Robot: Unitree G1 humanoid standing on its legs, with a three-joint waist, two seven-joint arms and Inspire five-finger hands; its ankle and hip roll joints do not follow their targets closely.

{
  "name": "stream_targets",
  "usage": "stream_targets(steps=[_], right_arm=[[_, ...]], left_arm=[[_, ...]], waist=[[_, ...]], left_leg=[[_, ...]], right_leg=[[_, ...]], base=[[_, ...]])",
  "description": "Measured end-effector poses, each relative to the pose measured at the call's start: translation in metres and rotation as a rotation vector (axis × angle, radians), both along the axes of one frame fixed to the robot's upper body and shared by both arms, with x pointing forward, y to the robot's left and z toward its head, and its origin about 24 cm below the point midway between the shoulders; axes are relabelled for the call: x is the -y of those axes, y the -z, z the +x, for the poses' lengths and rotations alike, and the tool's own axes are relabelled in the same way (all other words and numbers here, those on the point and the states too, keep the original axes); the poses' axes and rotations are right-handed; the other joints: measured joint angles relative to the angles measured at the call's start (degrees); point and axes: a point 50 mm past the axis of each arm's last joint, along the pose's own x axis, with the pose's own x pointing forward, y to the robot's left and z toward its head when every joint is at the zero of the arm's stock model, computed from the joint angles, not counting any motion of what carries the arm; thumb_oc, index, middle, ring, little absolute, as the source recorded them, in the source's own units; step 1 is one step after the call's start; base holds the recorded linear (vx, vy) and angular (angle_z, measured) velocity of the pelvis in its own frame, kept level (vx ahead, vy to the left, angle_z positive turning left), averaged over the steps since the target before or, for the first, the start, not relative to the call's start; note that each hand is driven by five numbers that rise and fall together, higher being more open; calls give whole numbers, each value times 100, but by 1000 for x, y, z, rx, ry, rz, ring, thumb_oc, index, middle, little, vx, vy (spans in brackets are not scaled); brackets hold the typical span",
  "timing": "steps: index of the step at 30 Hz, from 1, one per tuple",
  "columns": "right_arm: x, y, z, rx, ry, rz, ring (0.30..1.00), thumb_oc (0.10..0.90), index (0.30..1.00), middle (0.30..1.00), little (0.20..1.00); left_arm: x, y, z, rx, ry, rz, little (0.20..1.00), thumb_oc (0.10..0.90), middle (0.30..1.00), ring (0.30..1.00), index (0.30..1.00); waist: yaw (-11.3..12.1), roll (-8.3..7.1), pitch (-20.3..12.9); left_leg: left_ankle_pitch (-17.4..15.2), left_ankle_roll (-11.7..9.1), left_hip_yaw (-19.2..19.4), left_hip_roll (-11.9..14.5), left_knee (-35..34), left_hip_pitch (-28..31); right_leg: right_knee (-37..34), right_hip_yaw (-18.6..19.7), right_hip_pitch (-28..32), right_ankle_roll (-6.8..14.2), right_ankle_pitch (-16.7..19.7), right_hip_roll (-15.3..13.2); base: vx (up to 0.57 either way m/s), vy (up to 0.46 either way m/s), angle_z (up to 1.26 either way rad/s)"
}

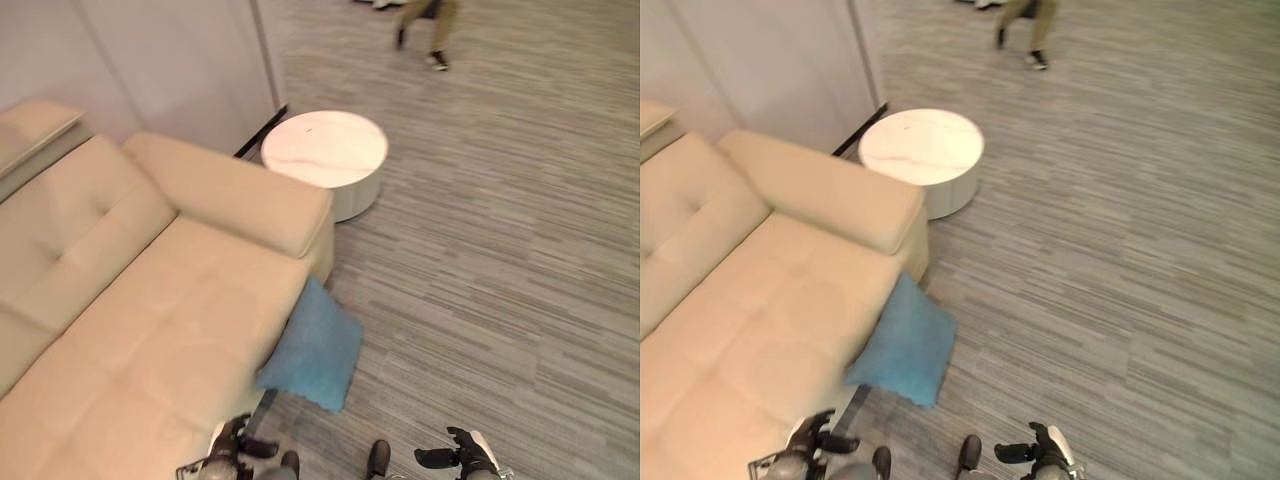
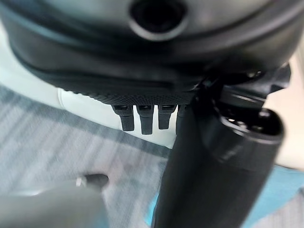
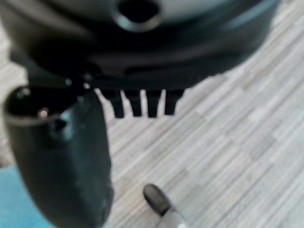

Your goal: Pick up all the scattered cushions and arrange them neatly on the sofa.

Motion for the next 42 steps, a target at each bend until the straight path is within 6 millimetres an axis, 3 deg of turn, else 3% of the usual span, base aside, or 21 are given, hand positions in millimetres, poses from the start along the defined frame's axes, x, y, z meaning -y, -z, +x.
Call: stream_targets(steps=[2,4,7,8,10,11,13,16,18,20,24,27,34,42], right_arm=[[-2,-2,5,16,-11,2,900,800,900,900,900],[-1,-3,8,33,-21,-2,900,800,900,900,900],[1,-1,1,15,1,1,900,800,900,900,900],[2,2,-5,-13,16,-1,900,800,900,900,900],[3,4,-13,-31,24,-5,900,800,900,900,900],[3,5,-16,-37,27,-7,900,800,900,900,900],[1,6,-16,-36,28,-3,900,800,900,900,900],[0,7,-21,-49,30,-1,900,800,900,900,900],[-2,2,-4,-7,16,2,900,800,900,900,900],[-4,-4,15,34,3,1,900,800,900,900,900],[-10,-27,66,186,-55,-11,900,800,900,900,900],[-12,-33,77,215,-69,-17,900,800,900,900,900],[-16,-53,106,327,-118,-45,900,800,900,900,900],[-19,-68,125,396,-151,-69,900,800,900,900,900]], left_arm=[[0,-2,5,10,6,2,900,800,900,900,900],[5,-1,5,8,19,-8,900,800,900,900,900],[10,-2,10,17,49,-8,900,800,900,900,900],[11,-1,6,8,51,-13,900,800,900,900,900],[11,-1,5,8,44,-14,900,800,900,900,900],[11,-4,5,28,49,-18,900,800,900,900,900],[11,-7,8,54,52,-21,900,800,900,900,900],[12,-12,17,96,59,-25,900,800,900,900,900],[6,-27,39,182,95,10,900,800,900,900,900],[3,-40,61,247,113,36,900,800,900,900,900],[6,-85,111,474,163,67,900,800,900,900,900],[14,-96,124,522,179,58,900,800,900,900,900],[29,-133,159,668,206,63,900,800,900,900,900],[43,-155,178,746,266,118,900,800,900,900,900]], waist=[[10,-73,42],[-33,-69,57],[-57,-142,100],[-47,-127,101],[-39,-58,79],[-25,-44,90],[-15,-121,95],[-15,-91,96],[-14,-19,142],[-7,36,371],[-14,89,894],[-28,76,1051],[-120,-138,1510],[-258,-182,1536]], left_leg=[[88,-14,87,33,137,-78],[-101,211,293,24,-27,-10],[-154,301,356,-92,-939,94],[-131,326,345,-80,-1731,306],[-136,332,319,-12,-1804,440],[-100,495,197,-41,-1821,525],[-76,665,312,-94,-1824,556],[-102,802,387,-236,-1845,568],[-49,885,503,-337,-1765,152],[-37,899,527,-385,-1696,1],[31,928,545,-401,-1613,-578],[40,931,574,-401,-1617,-646],[80,907,624,-353,-1619,-1078],[118,881,655,-337,-1693,-1345]], right_leg=[[9,-72,16,-99,-60,-5],[54,-144,2,-212,-150,-2],[36,-142,-75,-205,-145,17],[-13,-129,-92,-188,-132,138],[0,-126,-57,-189,-132,293],[111,-71,-83,-179,-139,361],[306,31,-178,-85,-195,272],[588,130,-355,52,-299,94],[900,207,-899,104,-313,-57],[932,255,-1057,129,-259,-112],[946,283,-1608,116,-117,-125],[883,324,-1672,117,-79,-111],[624,342,-2014,46,124,-24],[469,372,-2271,16,211,17]], base=[[104,-49,8],[218,-16,8],[166,58,23],[187,112,13],[223,152,-18],[120,90,-33],[81,105,-25],[-37,86,-11],[-126,55,-16],[-160,73,-3],[-111,53,-3],[-70,14,-7],[-57,-4,-4],[-40,-9,-3]])
